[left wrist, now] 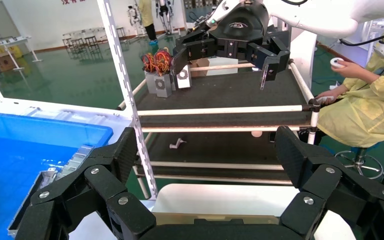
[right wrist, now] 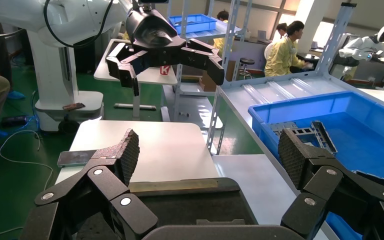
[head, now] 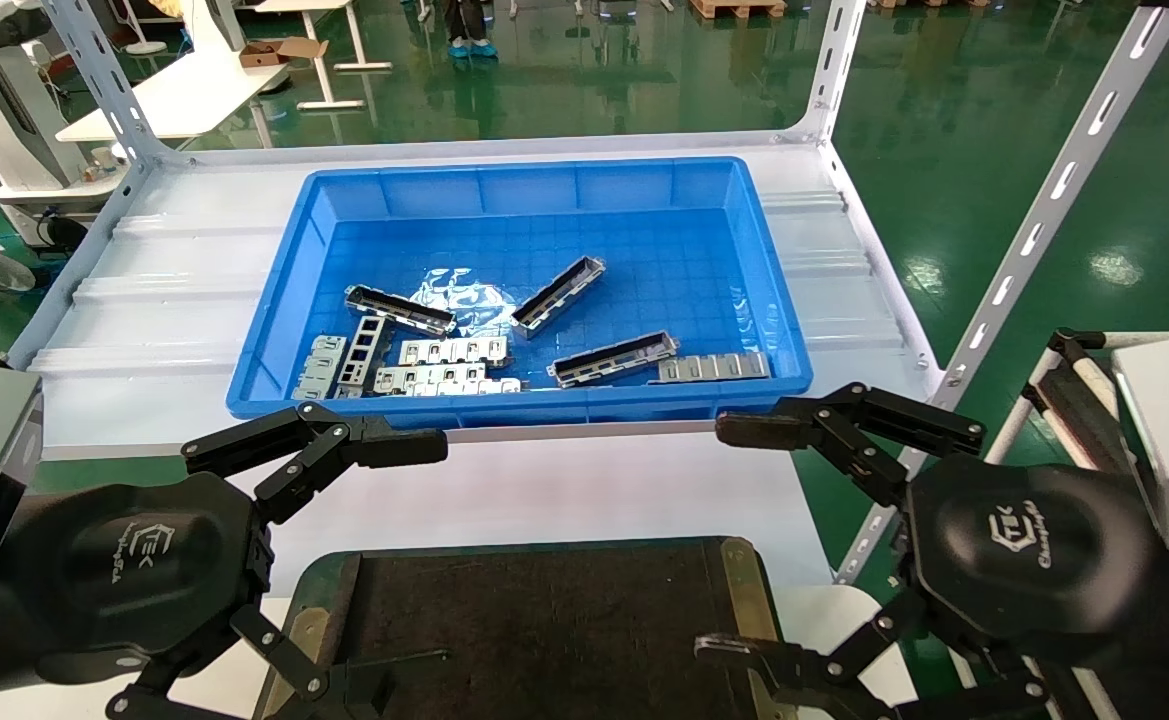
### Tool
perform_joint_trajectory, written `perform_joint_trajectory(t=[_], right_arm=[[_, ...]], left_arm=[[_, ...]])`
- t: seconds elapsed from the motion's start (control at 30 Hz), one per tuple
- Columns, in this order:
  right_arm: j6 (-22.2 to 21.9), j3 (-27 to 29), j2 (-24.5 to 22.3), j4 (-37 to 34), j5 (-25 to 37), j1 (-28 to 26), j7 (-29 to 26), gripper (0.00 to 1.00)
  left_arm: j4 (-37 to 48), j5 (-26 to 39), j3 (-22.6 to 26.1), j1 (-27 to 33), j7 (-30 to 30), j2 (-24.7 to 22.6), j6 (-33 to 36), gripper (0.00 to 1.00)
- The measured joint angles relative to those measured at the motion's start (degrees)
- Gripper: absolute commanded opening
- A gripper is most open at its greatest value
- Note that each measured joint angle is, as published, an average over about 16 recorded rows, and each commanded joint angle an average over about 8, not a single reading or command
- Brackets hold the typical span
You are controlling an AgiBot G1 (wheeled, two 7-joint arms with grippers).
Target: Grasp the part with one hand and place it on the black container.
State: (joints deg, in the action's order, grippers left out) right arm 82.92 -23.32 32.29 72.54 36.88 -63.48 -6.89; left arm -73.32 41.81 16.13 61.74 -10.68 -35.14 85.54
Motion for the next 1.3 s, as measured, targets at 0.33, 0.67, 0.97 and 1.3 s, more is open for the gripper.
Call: perform_joint_trajectory(t=[0.33, 0.67, 0.97, 1.3], right_arm=[[0.00, 0.00, 0.00, 0.00, 0.00, 0.00, 0.00, 1.00], [0.00, 0.00, 0.00, 0.00, 0.00, 0.00, 0.00, 1.00], [0.00, 0.00, 0.00, 0.00, 0.00, 0.00, 0.00, 1.00], [0.00, 0.00, 0.00, 0.00, 0.00, 0.00, 0.00, 1.00]], left_arm=[[0.00, 0.00, 0.00, 0.00, 0.00, 0.00, 0.00, 1.00], [0.00, 0.00, 0.00, 0.00, 0.00, 0.00, 0.00, 1.00], [0.00, 0.00, 0.00, 0.00, 0.00, 0.00, 0.00, 1.00], [0.00, 0.00, 0.00, 0.00, 0.00, 0.00, 0.00, 1.00]])
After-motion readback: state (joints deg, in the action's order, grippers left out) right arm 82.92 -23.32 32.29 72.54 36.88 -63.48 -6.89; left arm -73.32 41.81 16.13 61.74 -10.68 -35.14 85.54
